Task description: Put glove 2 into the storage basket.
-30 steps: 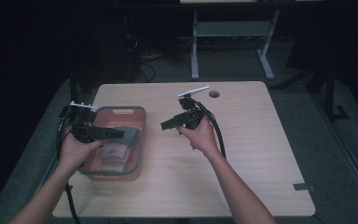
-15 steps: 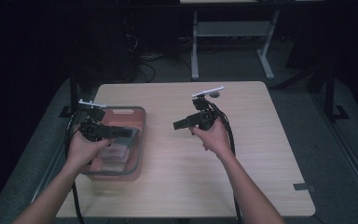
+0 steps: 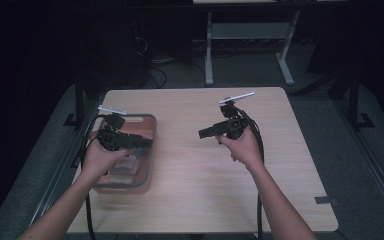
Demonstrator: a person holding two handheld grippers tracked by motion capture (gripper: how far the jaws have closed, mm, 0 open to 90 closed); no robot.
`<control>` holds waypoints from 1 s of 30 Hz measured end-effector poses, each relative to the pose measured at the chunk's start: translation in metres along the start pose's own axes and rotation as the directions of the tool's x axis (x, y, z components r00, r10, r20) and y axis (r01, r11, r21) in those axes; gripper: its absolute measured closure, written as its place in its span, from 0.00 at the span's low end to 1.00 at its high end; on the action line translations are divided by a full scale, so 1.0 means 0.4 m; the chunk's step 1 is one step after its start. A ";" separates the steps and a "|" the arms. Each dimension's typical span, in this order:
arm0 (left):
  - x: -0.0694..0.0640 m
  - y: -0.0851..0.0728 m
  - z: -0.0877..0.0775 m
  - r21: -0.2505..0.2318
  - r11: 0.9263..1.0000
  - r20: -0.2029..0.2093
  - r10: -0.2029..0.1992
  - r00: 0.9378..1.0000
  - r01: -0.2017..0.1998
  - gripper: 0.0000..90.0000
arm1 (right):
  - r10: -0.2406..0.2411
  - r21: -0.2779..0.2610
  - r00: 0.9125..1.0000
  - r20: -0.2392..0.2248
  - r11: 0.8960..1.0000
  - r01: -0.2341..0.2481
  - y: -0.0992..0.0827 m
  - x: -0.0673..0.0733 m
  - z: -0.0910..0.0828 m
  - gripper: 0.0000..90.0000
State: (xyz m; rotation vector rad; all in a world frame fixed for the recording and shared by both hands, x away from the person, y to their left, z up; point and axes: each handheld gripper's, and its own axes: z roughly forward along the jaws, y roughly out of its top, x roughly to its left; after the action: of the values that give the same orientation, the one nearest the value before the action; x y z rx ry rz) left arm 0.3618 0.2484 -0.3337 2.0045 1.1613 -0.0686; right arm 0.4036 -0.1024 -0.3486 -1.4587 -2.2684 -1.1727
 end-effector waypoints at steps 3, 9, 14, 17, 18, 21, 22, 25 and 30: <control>-0.007 0.003 0.008 -0.008 1.000 0.014 -0.005 1.000 0.005 0.37 | 0.007 -0.004 1.000 0.007 1.000 -0.007 -0.007 -0.010 -0.012 0.56; -0.025 0.010 0.022 -0.017 1.000 0.029 0.001 1.000 -0.001 0.35 | 0.023 -0.016 0.999 0.028 1.000 -0.023 -0.022 -0.035 -0.035 0.53; -0.044 0.017 0.038 -0.011 1.000 0.034 0.025 0.999 -0.024 0.34 | 0.030 -0.020 0.999 0.045 0.999 -0.029 -0.031 -0.051 -0.050 0.50; -0.055 0.020 0.050 -0.002 0.999 0.040 0.033 0.999 -0.033 0.34 | 0.037 -0.028 0.998 0.050 0.999 -0.036 -0.039 -0.060 -0.060 0.49; -0.057 0.020 0.053 -0.001 0.999 0.041 0.037 0.998 -0.037 0.34 | 0.042 -0.025 0.998 0.051 0.999 -0.041 -0.042 -0.064 -0.063 0.49; -0.070 0.023 0.062 0.000 0.999 0.048 0.050 0.998 -0.051 0.34 | 0.046 -0.025 0.997 0.058 0.999 -0.045 -0.049 -0.076 -0.068 0.48; -0.072 0.024 0.063 -0.001 0.999 0.051 0.053 0.997 -0.053 0.33 | 0.047 -0.024 0.997 0.061 0.999 -0.046 -0.052 -0.079 -0.071 0.48; -0.084 0.025 0.072 0.002 0.998 0.059 0.056 0.997 -0.056 0.33 | 0.048 -0.031 0.997 0.065 0.998 -0.046 -0.060 -0.089 -0.077 0.48; -0.102 0.026 0.086 0.010 0.997 0.070 0.071 0.995 -0.072 0.33 | 0.067 -0.036 0.995 0.077 0.997 -0.065 -0.077 -0.108 -0.091 0.47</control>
State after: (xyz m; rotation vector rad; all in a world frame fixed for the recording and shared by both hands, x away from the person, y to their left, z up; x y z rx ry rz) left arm 0.3574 0.1942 -0.3339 2.0366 1.0467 -0.1088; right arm 0.3906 -0.1637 -0.3635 -1.6057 -2.2419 -1.1595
